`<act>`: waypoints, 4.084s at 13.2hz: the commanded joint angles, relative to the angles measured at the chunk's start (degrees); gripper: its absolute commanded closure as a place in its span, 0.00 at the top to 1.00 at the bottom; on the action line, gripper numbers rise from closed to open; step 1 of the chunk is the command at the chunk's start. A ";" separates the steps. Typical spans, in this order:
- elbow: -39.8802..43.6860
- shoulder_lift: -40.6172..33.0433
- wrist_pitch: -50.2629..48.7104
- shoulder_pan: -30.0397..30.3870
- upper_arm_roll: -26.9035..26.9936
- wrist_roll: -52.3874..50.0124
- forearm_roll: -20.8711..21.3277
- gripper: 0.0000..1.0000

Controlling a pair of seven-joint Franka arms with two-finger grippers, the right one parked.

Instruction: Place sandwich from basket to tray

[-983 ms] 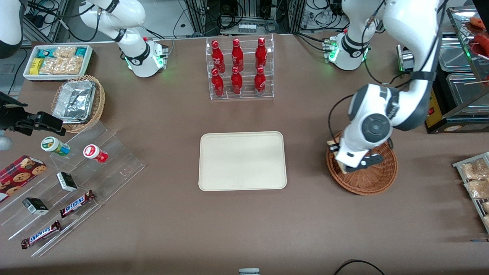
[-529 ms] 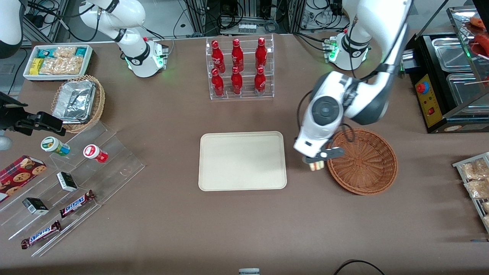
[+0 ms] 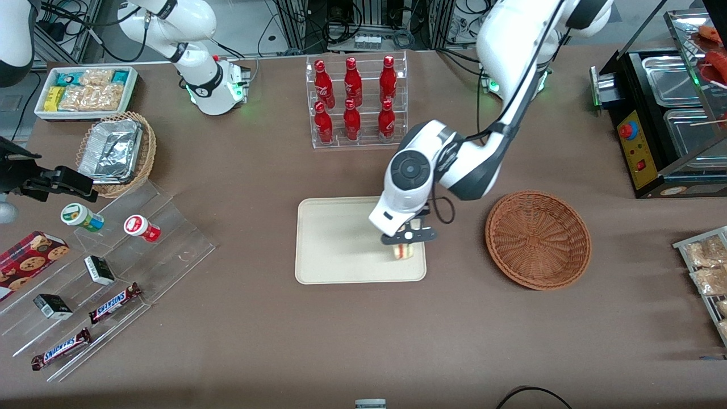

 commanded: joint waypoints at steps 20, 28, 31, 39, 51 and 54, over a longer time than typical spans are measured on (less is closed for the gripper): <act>3.41 5.34 1.97 -0.80 0.67 9.66 -2.84 1.00; 4.64 -1.51 -0.12 2.18 4.71 10.52 -2.75 1.00; 4.64 -3.71 -3.82 6.57 4.71 11.06 -2.75 1.00; 4.64 -9.43 -14.36 19.84 4.62 20.73 -3.54 1.00; 4.03 -27.79 -36.34 28.56 5.23 24.77 -2.23 1.00; 4.47 -29.56 -38.18 27.77 8.66 27.31 -0.03 1.00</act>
